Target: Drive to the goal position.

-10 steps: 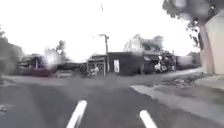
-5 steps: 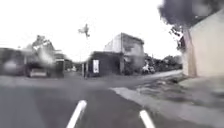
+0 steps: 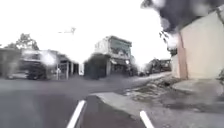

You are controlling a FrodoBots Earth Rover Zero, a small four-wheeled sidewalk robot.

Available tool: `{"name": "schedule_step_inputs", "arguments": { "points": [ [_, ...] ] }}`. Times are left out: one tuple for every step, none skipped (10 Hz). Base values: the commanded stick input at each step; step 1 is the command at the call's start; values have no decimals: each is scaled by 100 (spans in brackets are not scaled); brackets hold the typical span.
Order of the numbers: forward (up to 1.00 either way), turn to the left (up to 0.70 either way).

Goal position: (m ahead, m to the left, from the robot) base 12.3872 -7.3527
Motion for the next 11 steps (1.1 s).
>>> {"name": "schedule_step_inputs", "arguments": {
  "points": [
    [100,6],
    [100,0],
    [100,-6],
    [100,-33],
    [100,-35],
    [100,-22],
    [100,6],
    [100,25],
    [100,19],
    [100,10],
    [100,5]
  ]
}}
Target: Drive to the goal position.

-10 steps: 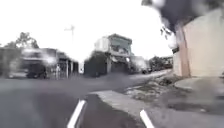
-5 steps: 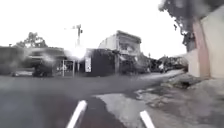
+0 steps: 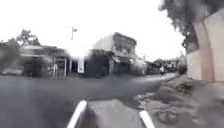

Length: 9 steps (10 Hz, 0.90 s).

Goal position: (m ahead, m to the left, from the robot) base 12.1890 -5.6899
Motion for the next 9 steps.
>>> {"name": "schedule_step_inputs", "arguments": {
  "points": [
    [100,-18],
    [100,-40],
    [100,-39],
    [100,-36],
    [100,-36],
    [100,-40],
    [100,-40],
    [100,-40],
    [100,-39]
  ]
}}
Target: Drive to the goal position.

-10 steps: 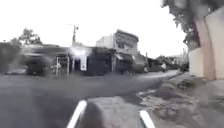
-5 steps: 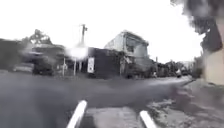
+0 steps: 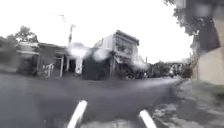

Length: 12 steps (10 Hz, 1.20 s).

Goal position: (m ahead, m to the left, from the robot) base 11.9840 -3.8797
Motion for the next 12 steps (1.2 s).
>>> {"name": "schedule_step_inputs", "arguments": {
  "points": [
    [100,-24],
    [100,7],
    [100,13],
    [100,1],
    [100,13],
    [100,0],
    [100,0],
    [100,-1],
    [100,-40],
    [100,-40],
    [100,-40],
    [100,-40]
  ]
}}
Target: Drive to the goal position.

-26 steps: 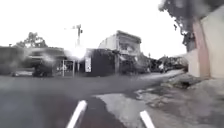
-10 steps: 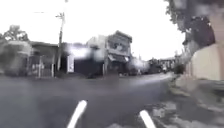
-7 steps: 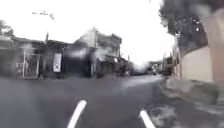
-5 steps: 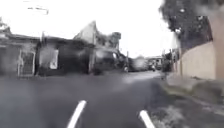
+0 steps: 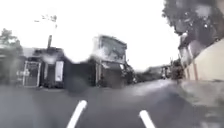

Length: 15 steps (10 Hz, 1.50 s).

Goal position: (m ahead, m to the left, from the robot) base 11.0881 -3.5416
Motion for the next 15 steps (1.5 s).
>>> {"name": "schedule_step_inputs", "arguments": {
  "points": [
    [100,-40],
    [100,-40],
    [100,-40],
    [100,-40],
    [100,-40],
    [100,-40],
    [100,-9],
    [100,10],
    [100,2],
    [100,0],
    [100,2],
    [100,2],
    [100,12],
    [100,1],
    [100,-18]
  ]
}}
